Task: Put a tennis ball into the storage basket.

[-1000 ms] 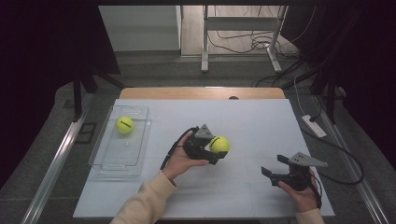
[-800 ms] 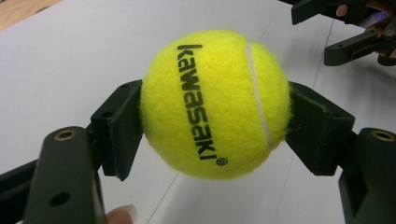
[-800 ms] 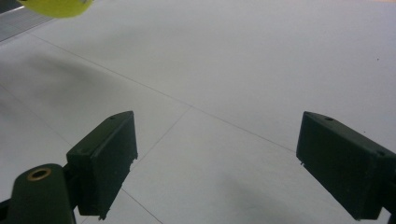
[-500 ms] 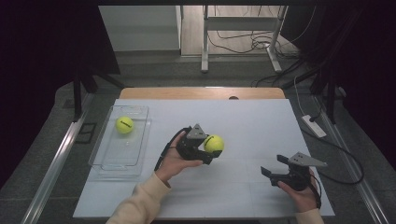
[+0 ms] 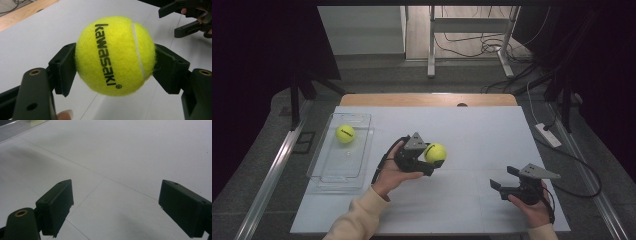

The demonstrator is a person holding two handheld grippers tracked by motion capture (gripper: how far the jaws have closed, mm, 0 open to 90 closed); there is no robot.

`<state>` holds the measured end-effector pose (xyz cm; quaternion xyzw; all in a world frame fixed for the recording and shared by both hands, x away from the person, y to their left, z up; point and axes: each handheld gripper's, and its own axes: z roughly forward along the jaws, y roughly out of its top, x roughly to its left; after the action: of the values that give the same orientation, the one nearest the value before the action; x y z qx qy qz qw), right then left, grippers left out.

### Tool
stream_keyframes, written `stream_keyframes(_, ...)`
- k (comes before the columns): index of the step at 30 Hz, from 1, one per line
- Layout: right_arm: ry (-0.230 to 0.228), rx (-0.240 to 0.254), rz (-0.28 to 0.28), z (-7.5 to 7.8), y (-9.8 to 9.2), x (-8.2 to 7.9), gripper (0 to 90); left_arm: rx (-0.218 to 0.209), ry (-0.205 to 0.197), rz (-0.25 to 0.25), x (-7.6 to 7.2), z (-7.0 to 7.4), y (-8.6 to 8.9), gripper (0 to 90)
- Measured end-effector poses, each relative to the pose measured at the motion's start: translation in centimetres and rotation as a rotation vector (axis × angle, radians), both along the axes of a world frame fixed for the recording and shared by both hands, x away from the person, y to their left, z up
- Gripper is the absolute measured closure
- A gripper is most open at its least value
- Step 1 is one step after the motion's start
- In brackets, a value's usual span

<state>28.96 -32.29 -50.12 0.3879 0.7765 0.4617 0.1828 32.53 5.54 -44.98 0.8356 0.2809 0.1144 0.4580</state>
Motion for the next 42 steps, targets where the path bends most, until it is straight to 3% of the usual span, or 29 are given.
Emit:
stream_keyframes(17, -0.006, -0.011, 0.01, 0.0, 0.1, 0.0, 12.5, -0.024, 0.013, 0.034, -0.2, 0.1, 1.9, 27.3)
stream_keyframes(27, -0.006, -0.01, 0.012, -0.1, 0.2, 0.0, 12.6, -0.05, -0.021, 0.058, -0.6, 1.3, 3.0, 27.3)
stream_keyframes(42, -0.007, -0.015, 0.01, -0.1, 0.1, 0.0, 12.6, -0.083, -0.033, 0.094, -0.6, 2.0, 4.6, 27.3)
